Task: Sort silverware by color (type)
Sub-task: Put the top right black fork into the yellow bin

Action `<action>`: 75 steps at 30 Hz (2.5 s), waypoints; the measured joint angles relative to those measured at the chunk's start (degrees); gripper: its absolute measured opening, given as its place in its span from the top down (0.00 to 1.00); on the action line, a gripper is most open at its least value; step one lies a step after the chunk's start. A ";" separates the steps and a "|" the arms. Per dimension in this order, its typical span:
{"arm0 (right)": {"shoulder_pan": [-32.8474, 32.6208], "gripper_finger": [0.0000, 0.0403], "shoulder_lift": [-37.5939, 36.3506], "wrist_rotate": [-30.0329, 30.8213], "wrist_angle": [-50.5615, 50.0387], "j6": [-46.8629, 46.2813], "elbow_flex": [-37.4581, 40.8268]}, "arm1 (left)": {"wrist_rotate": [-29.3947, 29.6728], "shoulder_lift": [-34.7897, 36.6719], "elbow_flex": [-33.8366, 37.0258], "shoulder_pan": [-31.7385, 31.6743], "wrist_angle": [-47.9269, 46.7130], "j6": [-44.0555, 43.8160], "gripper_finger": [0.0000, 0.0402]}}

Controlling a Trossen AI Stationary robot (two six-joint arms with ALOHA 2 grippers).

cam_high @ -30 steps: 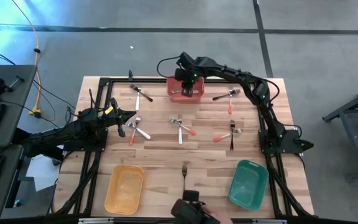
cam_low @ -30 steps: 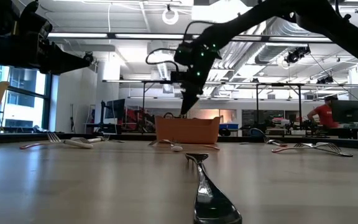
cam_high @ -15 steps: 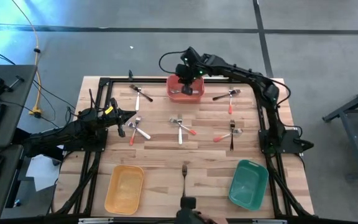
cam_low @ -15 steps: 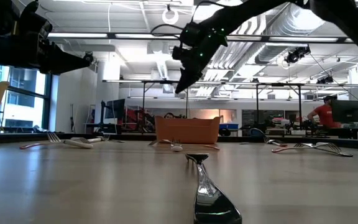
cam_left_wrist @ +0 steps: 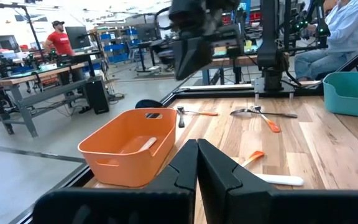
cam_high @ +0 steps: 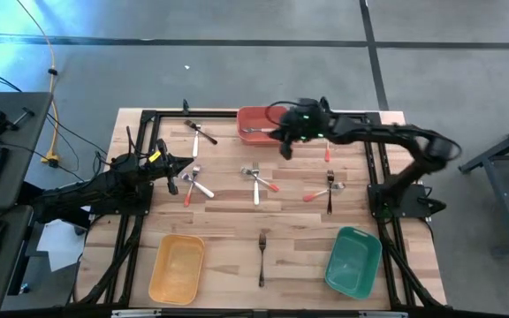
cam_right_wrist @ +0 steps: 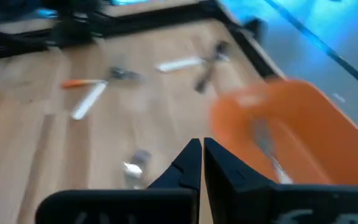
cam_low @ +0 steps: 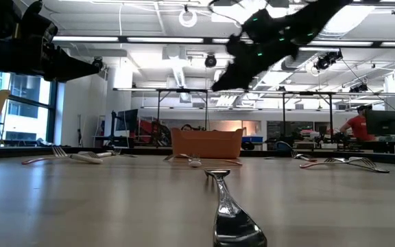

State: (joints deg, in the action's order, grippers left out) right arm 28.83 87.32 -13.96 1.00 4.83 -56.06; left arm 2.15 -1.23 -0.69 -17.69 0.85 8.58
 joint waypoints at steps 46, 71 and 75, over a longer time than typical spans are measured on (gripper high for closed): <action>16.20 0.66 27.81 25.03 -63.39 24.27 -26.44 | 0.07 -0.02 0.00 -0.02 0.23 1.57 1.00; 10.09 0.99 11.03 20.66 -20.94 -30.29 2.35 | 0.07 -0.02 0.00 -0.02 -0.11 0.48 1.00; 9.63 1.00 11.03 25.73 -19.34 -31.83 4.28 | 0.09 -0.02 0.00 -0.01 -0.15 0.46 1.00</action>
State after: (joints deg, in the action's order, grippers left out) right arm 38.46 98.35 11.76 -18.34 -27.00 -51.78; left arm 2.24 -1.26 -0.69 -17.70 0.70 9.04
